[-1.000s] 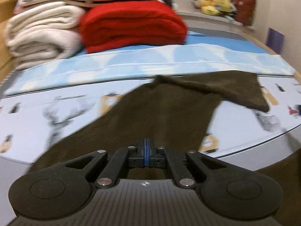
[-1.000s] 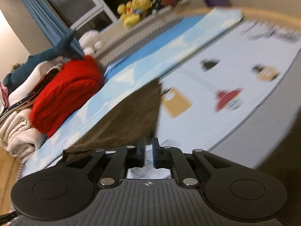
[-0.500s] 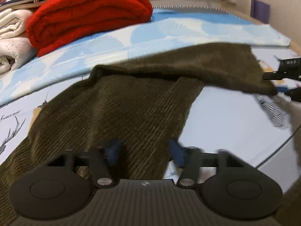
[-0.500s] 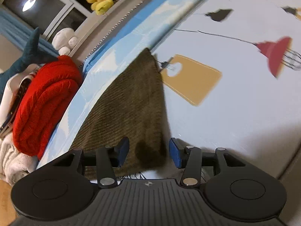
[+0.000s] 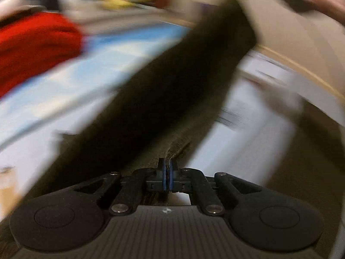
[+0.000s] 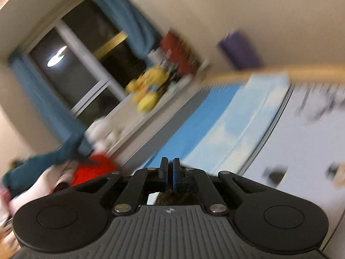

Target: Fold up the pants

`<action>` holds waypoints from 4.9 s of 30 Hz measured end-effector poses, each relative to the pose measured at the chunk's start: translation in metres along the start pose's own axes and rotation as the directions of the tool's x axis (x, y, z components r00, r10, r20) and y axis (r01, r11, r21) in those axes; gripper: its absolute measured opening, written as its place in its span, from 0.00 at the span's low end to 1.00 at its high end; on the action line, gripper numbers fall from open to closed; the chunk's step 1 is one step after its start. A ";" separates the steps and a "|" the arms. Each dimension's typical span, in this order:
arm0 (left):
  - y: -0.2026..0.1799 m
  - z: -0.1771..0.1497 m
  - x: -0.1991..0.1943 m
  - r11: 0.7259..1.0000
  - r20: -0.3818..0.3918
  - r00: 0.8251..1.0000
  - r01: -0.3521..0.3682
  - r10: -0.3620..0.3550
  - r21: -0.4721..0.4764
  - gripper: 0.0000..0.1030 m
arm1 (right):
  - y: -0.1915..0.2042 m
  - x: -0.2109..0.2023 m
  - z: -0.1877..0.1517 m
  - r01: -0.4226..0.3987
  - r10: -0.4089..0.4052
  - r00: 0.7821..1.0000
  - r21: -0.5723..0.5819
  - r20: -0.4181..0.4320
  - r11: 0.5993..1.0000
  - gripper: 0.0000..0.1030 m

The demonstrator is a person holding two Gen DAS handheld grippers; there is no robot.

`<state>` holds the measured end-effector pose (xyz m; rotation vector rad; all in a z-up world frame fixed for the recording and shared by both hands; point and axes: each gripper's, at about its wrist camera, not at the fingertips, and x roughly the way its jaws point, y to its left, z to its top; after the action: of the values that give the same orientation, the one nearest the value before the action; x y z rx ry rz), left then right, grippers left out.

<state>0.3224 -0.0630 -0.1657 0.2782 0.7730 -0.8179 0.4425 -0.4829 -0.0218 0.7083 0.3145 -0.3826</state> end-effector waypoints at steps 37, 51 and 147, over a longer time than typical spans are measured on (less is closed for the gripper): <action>0.199 -0.094 -0.025 0.637 -0.326 0.762 -0.647 0.560 -0.419 0.80 | -0.210 0.016 -0.145 0.334 -0.298 0.898 0.061 -0.323 0.940 0.59; 0.212 -0.074 -0.100 0.553 -0.222 0.741 -0.634 0.633 -0.540 0.66 | -0.189 -0.014 -0.163 0.424 -0.372 0.856 0.076 -0.360 0.902 0.51; 0.149 -0.216 -0.242 0.528 -0.459 0.864 -0.493 0.206 -0.692 0.64 | -0.207 -0.152 -0.074 0.303 -0.314 0.937 -0.088 -0.156 0.949 0.45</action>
<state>0.2183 0.2779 -0.1534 -0.2557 1.2747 0.0449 0.2058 -0.5418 -0.1309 0.6307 0.5996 -0.6105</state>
